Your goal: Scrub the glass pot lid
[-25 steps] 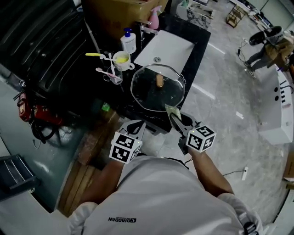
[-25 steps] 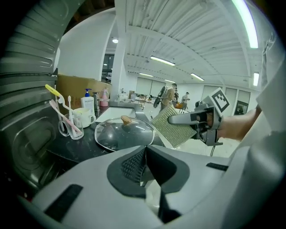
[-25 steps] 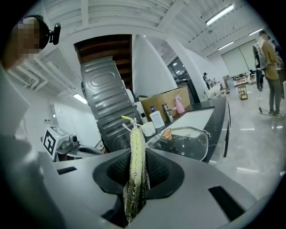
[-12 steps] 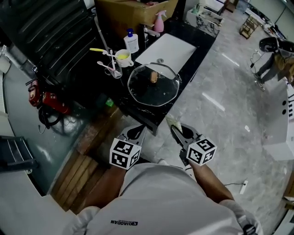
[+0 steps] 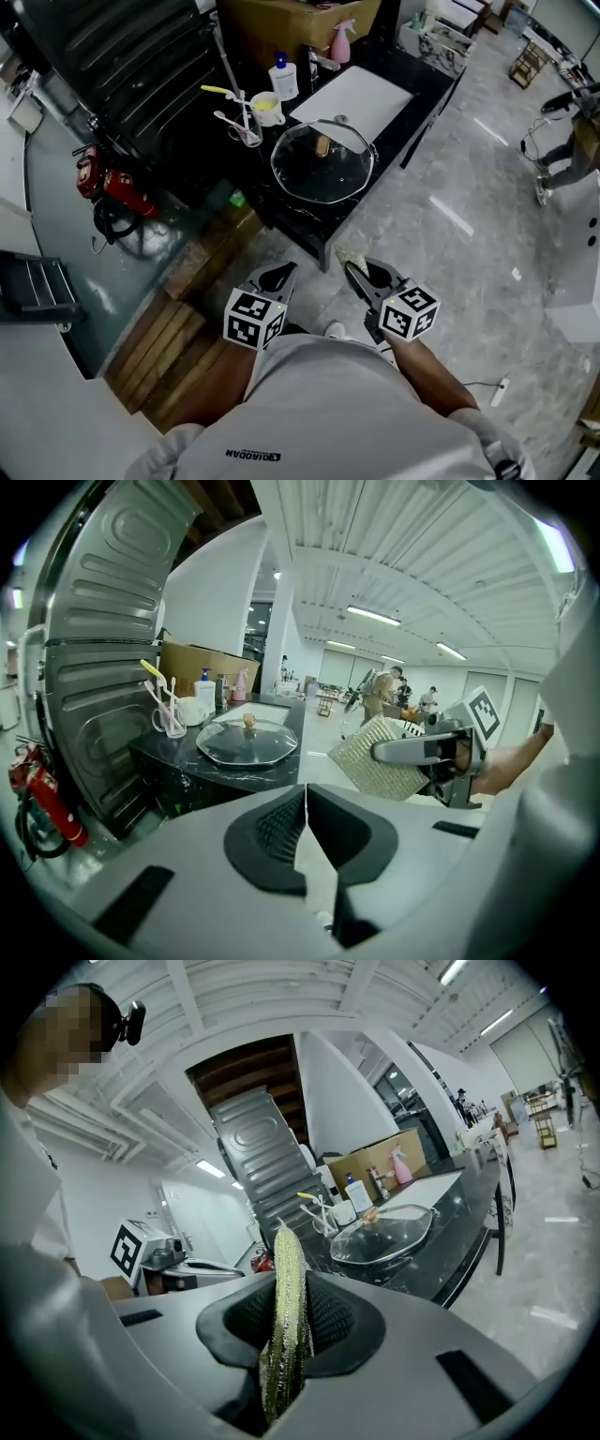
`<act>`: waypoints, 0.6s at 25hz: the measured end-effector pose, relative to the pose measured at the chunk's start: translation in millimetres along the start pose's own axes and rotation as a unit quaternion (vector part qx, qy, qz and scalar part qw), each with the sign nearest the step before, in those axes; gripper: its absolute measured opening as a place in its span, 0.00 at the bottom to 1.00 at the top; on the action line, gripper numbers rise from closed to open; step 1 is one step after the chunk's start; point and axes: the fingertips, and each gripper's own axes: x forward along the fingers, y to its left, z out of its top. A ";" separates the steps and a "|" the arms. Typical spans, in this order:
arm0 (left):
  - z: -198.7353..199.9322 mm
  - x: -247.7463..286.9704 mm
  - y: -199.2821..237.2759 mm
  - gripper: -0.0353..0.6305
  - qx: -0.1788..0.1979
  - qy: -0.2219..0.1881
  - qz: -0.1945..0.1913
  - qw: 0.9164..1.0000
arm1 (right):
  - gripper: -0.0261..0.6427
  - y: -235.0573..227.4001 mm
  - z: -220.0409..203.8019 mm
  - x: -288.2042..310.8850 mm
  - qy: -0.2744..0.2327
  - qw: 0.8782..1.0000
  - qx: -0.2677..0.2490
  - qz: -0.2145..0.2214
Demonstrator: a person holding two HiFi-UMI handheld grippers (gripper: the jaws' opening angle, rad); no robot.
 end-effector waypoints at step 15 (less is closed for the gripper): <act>22.0 -25.5 50.2 0.08 0.027 -0.024 -0.036 0.999 | 0.17 22.5 0.9 27.9 -0.007 0.997 -0.015 -0.070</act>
